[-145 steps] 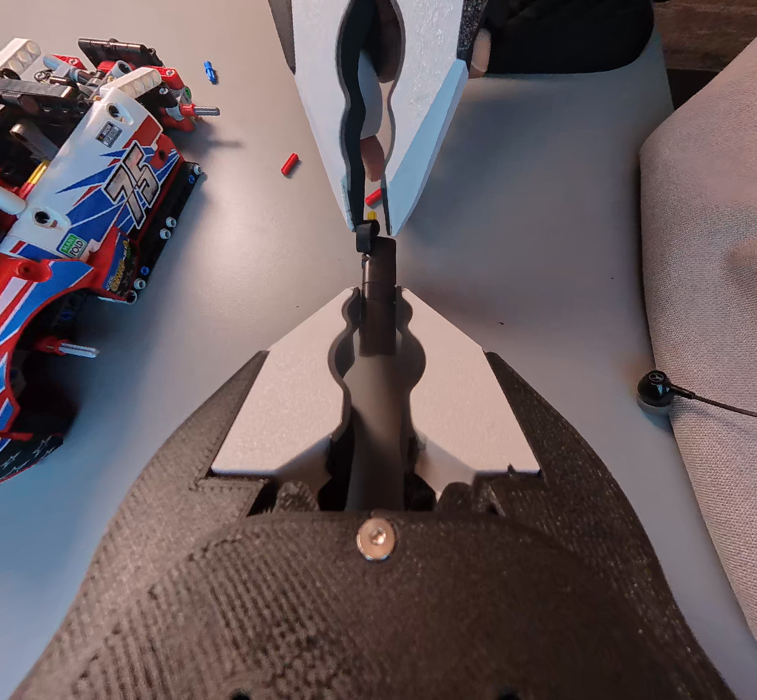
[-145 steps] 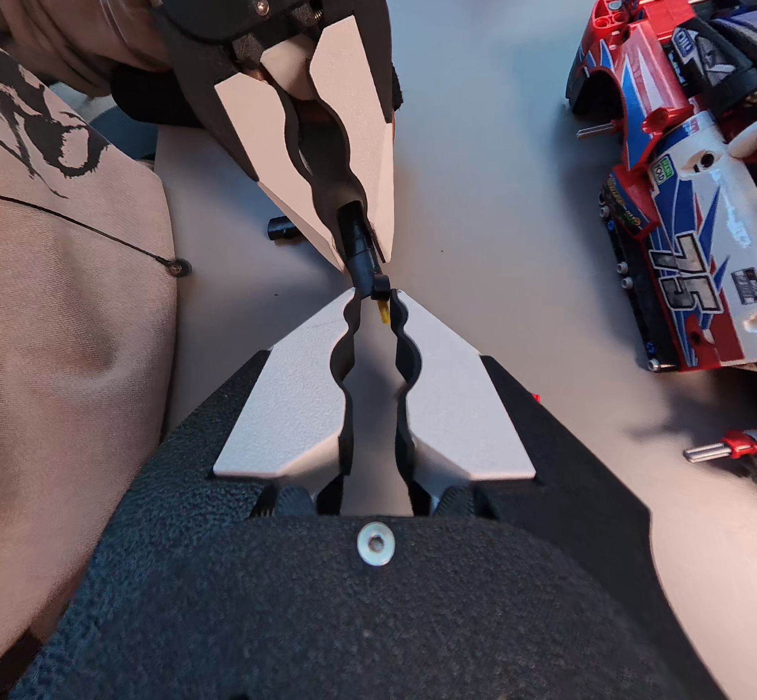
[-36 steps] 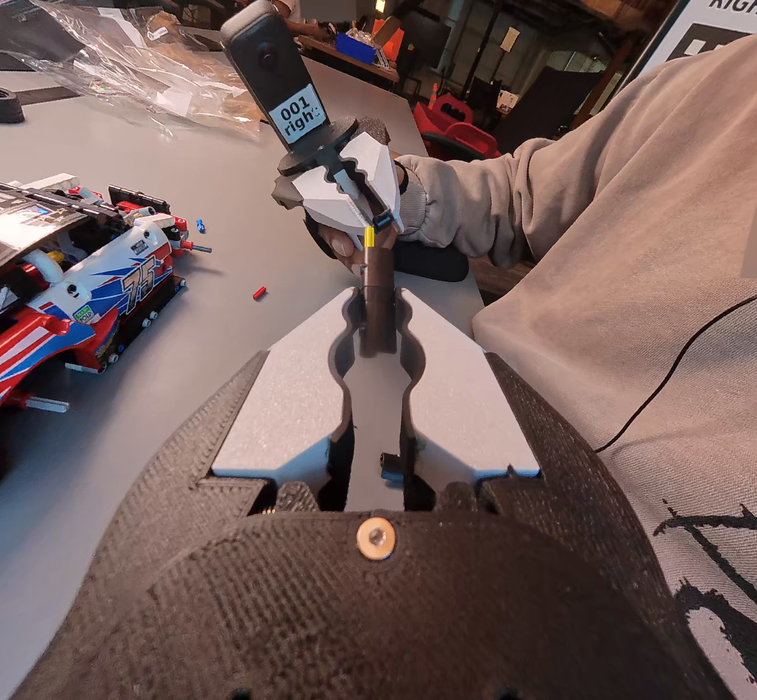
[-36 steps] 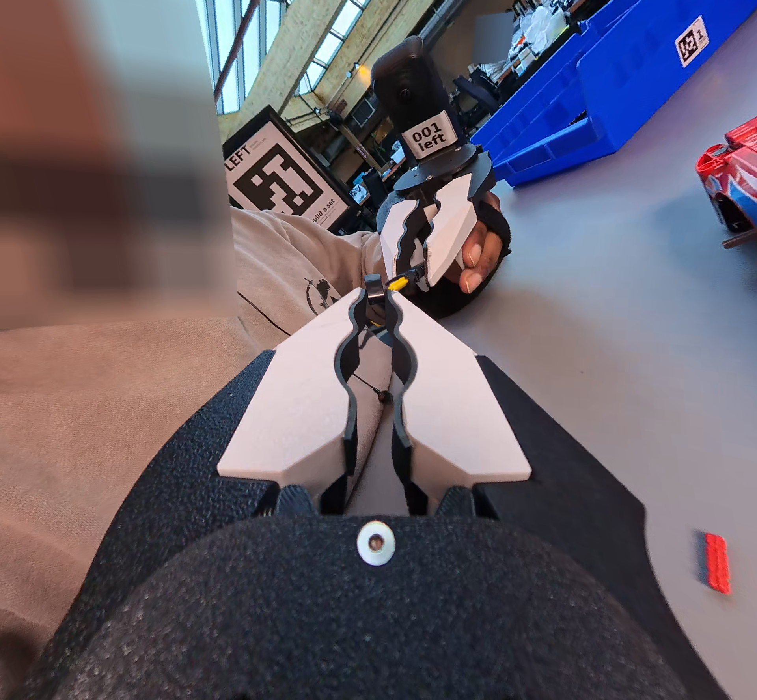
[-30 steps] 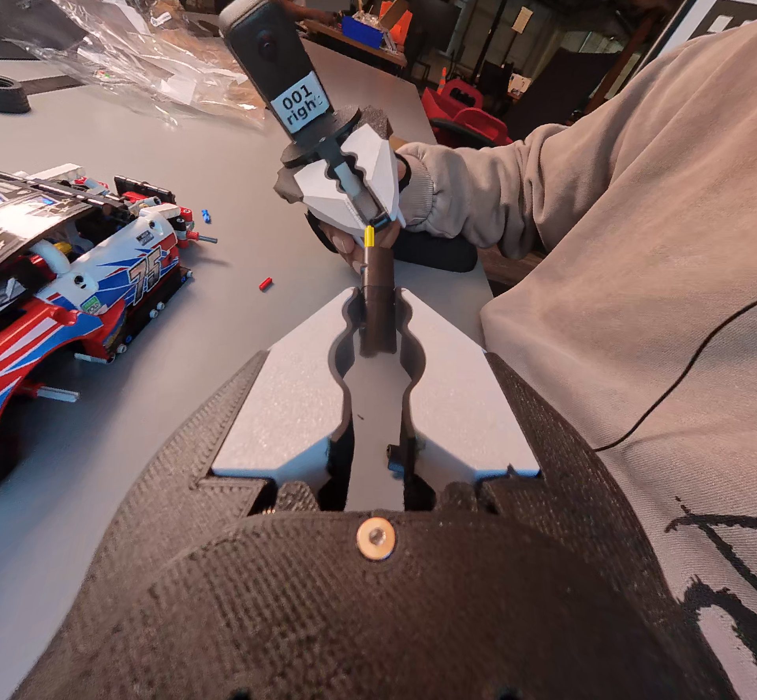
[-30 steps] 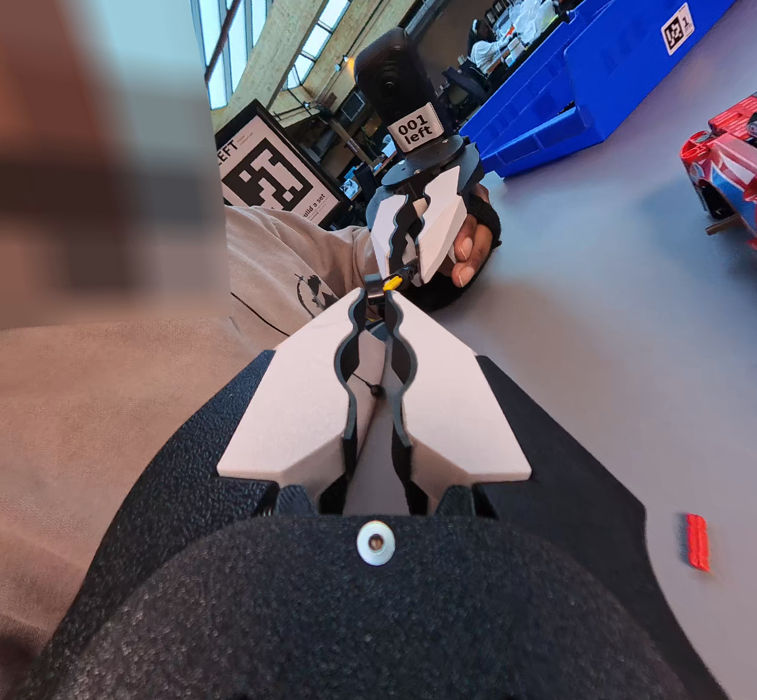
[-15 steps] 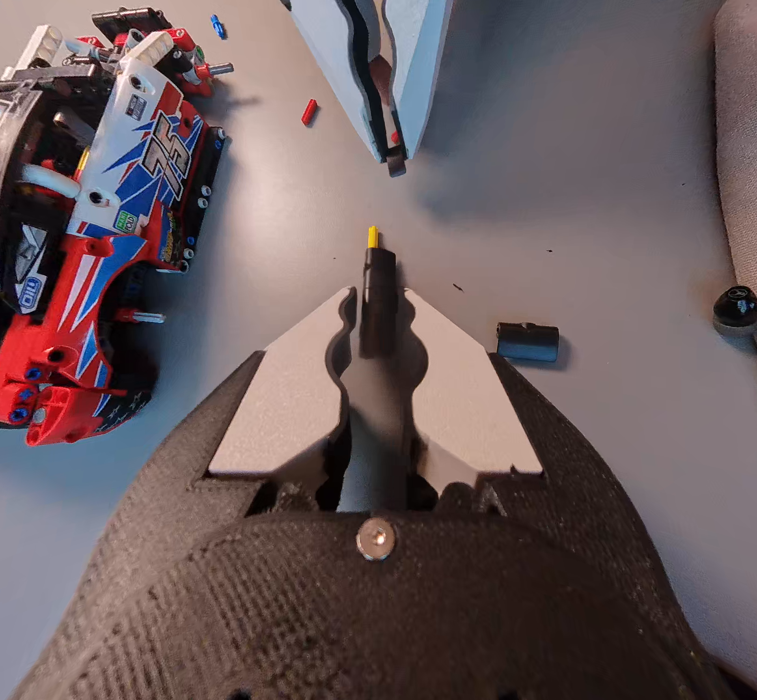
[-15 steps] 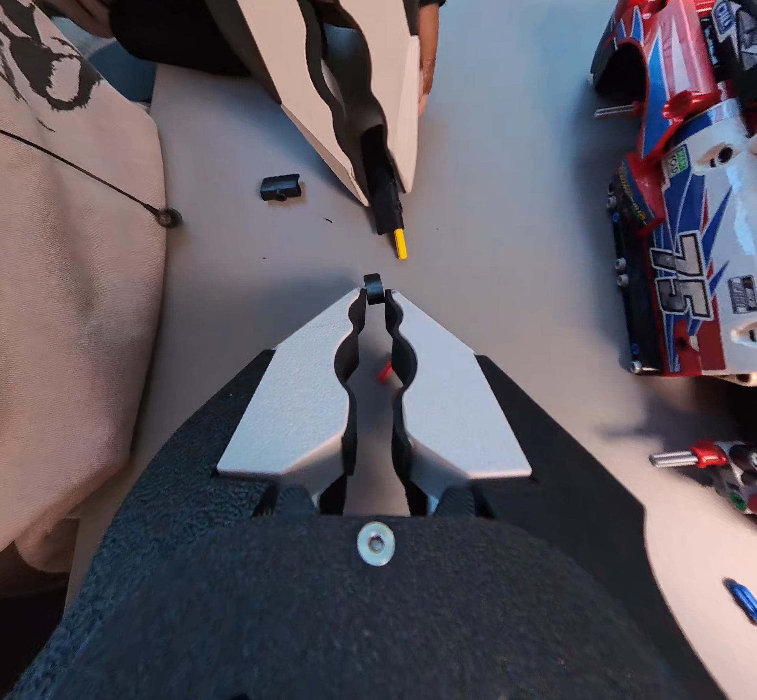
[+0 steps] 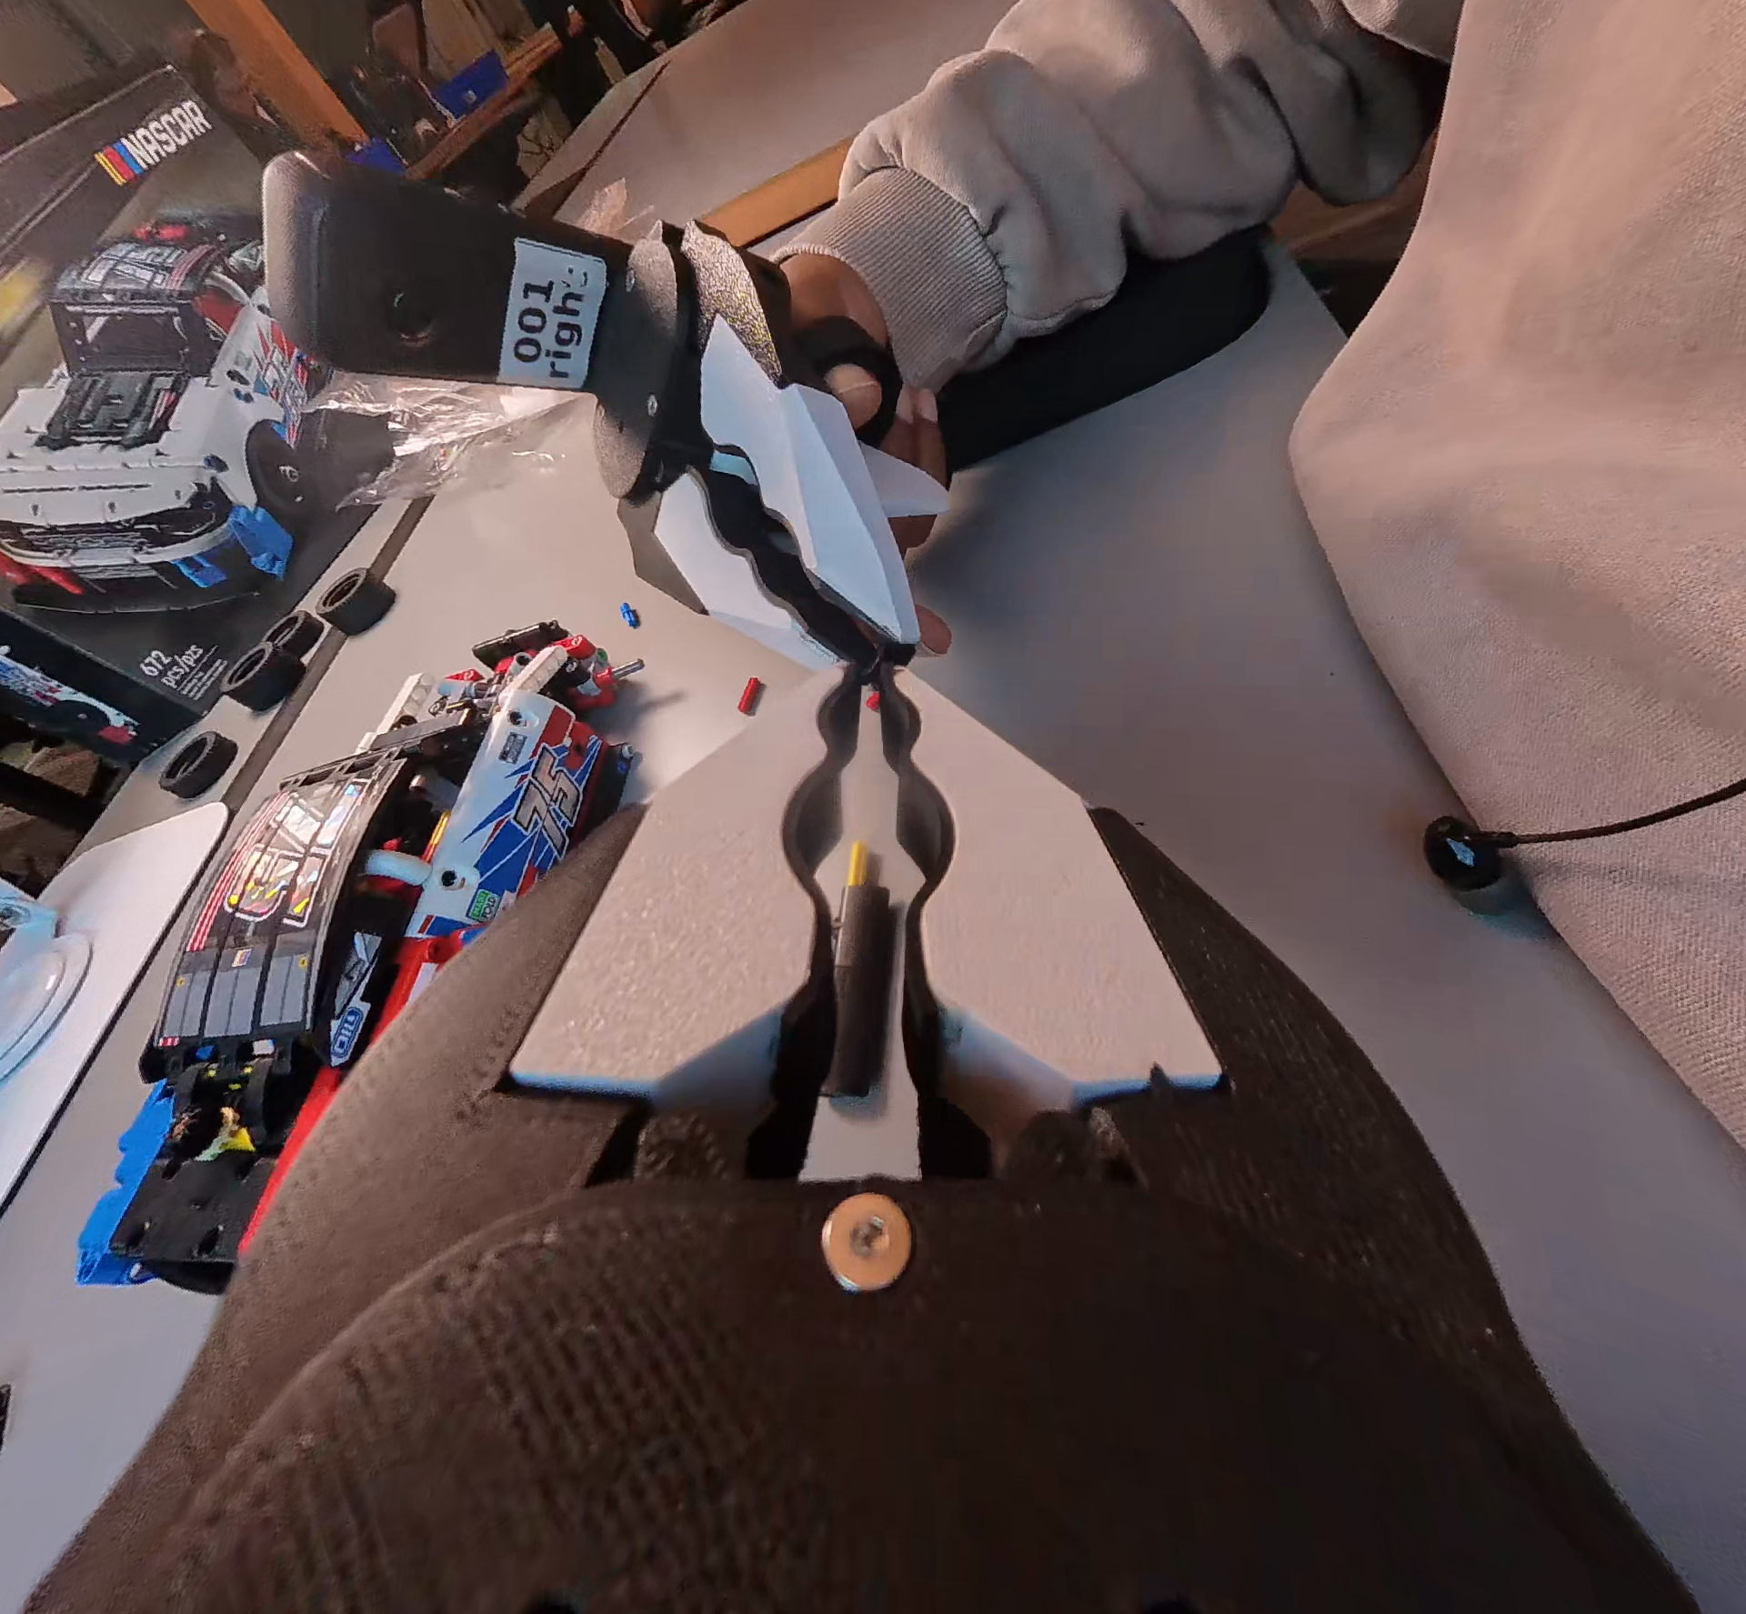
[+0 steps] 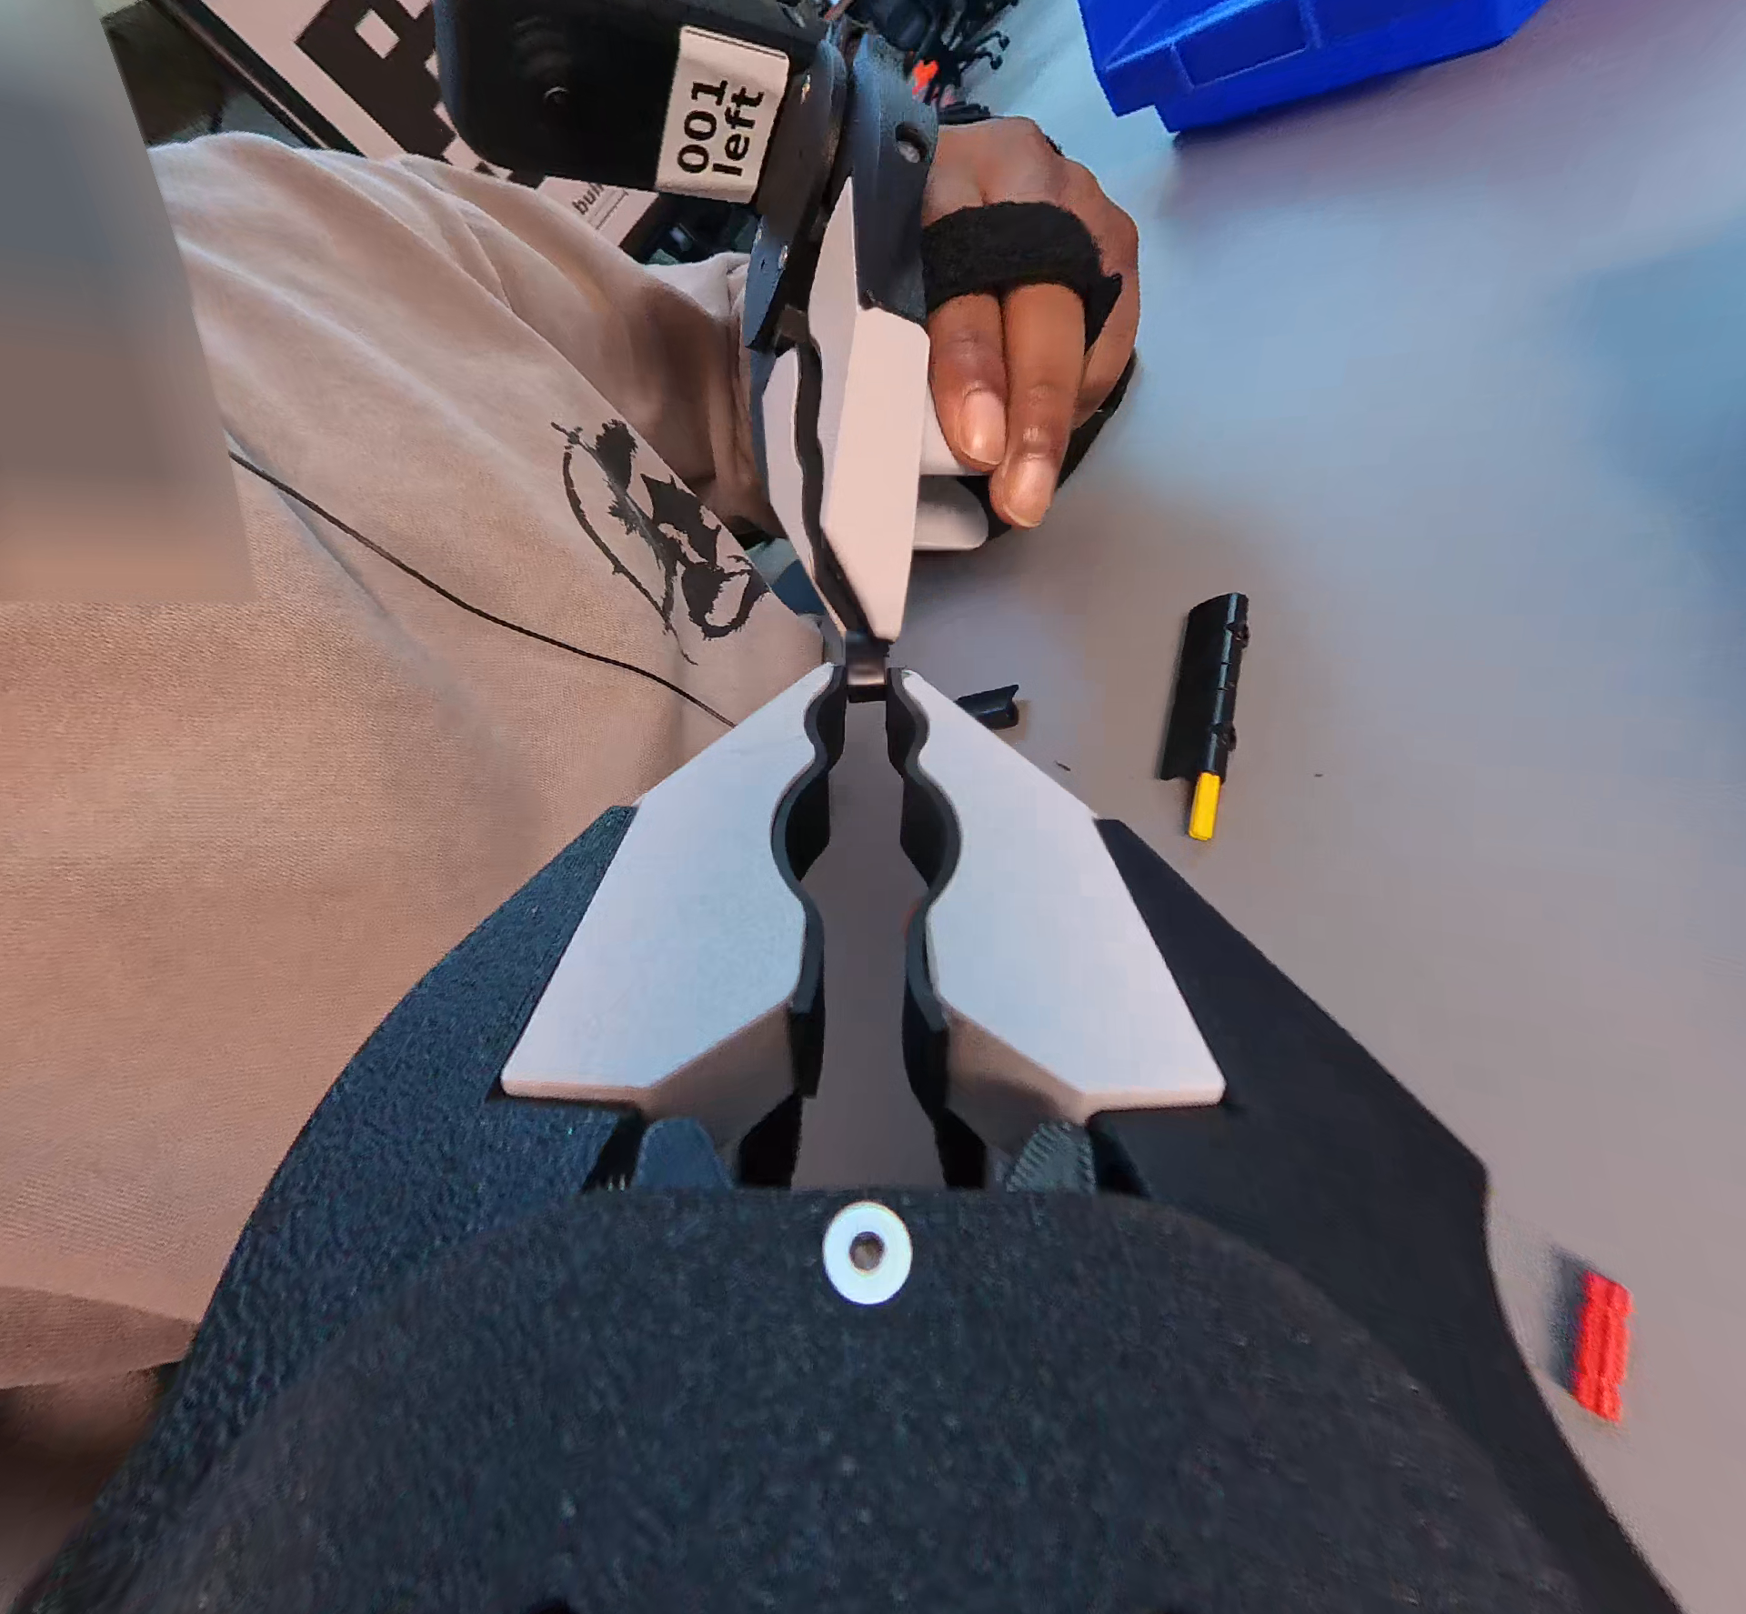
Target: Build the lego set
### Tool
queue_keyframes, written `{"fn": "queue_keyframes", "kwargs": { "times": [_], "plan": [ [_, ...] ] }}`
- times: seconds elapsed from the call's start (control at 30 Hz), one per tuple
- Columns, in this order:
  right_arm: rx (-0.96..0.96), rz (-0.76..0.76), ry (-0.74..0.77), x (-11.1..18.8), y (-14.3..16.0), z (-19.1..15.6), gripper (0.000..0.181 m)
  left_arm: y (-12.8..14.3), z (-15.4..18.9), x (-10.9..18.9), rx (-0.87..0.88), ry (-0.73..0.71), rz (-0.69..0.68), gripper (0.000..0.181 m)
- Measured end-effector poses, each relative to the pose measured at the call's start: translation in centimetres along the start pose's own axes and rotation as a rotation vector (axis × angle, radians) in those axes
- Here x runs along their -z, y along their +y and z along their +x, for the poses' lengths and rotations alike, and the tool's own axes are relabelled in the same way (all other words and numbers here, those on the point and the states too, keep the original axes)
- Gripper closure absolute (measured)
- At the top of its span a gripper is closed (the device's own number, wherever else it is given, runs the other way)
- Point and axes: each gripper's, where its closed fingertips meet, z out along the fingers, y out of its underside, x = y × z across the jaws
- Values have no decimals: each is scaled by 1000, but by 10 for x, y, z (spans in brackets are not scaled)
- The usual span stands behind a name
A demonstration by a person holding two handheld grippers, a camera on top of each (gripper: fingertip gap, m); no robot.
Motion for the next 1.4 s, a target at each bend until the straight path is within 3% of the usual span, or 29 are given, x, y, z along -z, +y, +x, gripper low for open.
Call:
{"fn": "queue_keyframes", "kwargs": {
  "times": [0.17, 0.33, 0.47, 0.57, 0.9, 1.4],
  "plan": [
    [-9, -5, 0, -1, 3, 1, 175, 4, 3, -1, 58, 44, -23, 181],
    [111, -24, 231, 7, 1, 21, 167, 35, -4, -6, 229, 32, -206, 181],
    [275, -141, 433, 9, 10, 33, 162, 43, -2, -8, 279, 57, -250, 181],
    [290, -206, 490, 5, 17, 40, 166, 45, -2, -10, 264, 57, -275, 181],
    [303, -292, 522, -3, 25, 48, 175, 50, -1, -11, 273, 57, -308, 181],
    [420, -284, 571, 0, 21, 53, 176, 50, -7, -11, 341, 37, -292, 181]
  ]
}}
